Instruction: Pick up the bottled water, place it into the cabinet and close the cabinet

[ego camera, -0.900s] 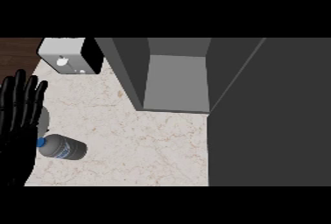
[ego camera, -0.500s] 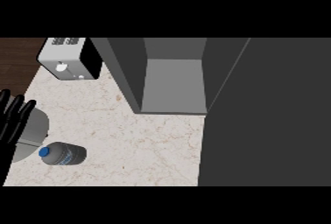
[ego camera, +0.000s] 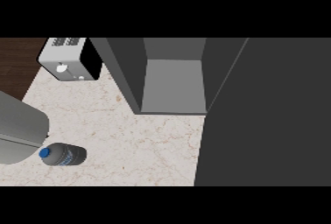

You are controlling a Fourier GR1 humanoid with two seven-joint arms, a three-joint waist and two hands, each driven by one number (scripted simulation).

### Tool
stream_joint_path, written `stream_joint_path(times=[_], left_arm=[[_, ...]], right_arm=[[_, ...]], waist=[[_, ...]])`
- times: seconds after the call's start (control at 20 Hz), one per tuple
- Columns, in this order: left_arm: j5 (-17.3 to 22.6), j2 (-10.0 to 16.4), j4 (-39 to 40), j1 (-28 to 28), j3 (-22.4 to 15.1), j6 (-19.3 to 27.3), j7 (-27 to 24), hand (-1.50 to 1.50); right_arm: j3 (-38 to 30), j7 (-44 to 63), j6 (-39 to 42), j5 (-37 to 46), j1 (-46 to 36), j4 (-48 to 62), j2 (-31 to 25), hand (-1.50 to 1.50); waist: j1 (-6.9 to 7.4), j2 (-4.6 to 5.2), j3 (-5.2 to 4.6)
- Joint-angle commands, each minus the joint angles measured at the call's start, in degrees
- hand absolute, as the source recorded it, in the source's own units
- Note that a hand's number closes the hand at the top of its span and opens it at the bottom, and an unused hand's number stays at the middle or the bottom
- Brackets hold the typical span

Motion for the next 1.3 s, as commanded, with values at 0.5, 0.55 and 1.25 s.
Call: stream_joint_path(times=[0.5,0.55,1.25], left_arm=[[23.5,4.4,-5.5,8.9,19.3,-1.3,13.6,-1.5],[18.4,2.8,-1.6,6.8,16.7,-4.0,12.5,-1.5],[12.3,-3.2,-2.4,3.3,16.6,-5.0,16.0,-1.5]], right_arm=[[2.5,12.6,-4.1,1.0,-4.1,-8.5,0.2,-1.5],[12.3,14.3,-6.7,9.0,-2.2,-10.9,2.6,-1.5],[13.1,15.5,-10.3,9.3,-6.0,-11.0,1.1,-1.5]], waist=[[-0.4,0.26,0.04],[-0.87,0.23,-0.03],[-1.29,0.32,-0.03]])
